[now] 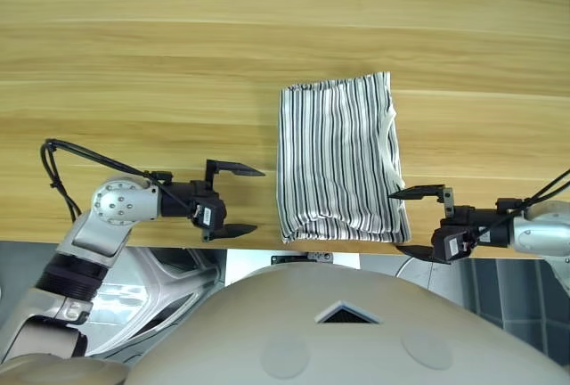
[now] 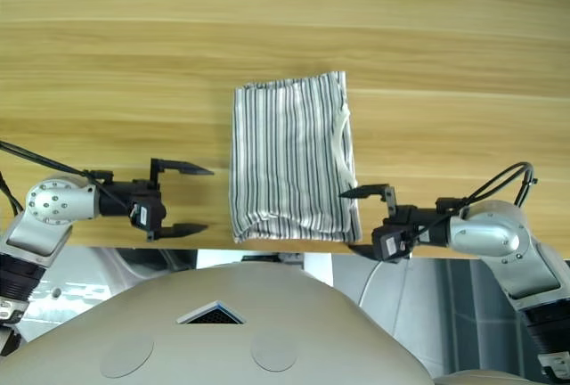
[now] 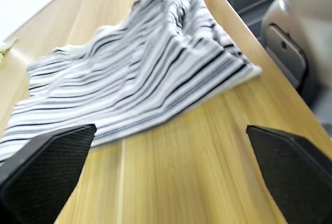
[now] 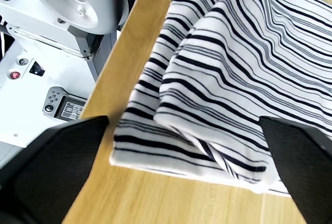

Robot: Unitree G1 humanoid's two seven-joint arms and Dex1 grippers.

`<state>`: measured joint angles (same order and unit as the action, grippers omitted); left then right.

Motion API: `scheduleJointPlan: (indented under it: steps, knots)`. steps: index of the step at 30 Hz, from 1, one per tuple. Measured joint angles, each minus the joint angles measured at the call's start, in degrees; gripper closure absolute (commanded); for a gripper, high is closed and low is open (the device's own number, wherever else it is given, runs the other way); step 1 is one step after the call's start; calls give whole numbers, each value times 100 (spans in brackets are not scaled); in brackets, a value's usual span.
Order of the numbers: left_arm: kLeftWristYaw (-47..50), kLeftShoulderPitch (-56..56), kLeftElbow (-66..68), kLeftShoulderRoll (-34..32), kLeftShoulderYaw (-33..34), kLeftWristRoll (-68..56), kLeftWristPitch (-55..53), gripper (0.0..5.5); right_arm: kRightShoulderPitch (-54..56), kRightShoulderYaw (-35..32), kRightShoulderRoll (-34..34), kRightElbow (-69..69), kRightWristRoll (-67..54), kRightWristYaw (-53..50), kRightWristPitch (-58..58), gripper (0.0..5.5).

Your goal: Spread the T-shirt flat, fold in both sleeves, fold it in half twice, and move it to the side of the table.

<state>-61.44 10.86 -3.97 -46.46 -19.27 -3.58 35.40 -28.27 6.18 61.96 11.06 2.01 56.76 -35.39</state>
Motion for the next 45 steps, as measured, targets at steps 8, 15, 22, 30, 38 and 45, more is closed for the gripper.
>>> scheduleJointPlan:
  steps: [8,15,22,30,38,45]
  knots:
    - [-319,31,-165,114,-511,-330,-199,12,26,101,0,59,2,-49,31,10]
    - [-185,-222,223,336,-563,73,-163,12,54,101,4,58,1,-49,48,10]
    - [-117,-379,443,541,-704,223,-19,12,72,100,7,76,4,-49,96,10]
    - [-110,-395,461,614,-875,218,22,12,163,105,10,87,2,-44,153,10]
    - [-116,-353,437,680,-1096,219,7,141,347,207,-25,105,51,-45,415,137]
    - [-113,-369,461,768,-1142,216,-1,261,385,231,-30,126,125,-45,544,266]
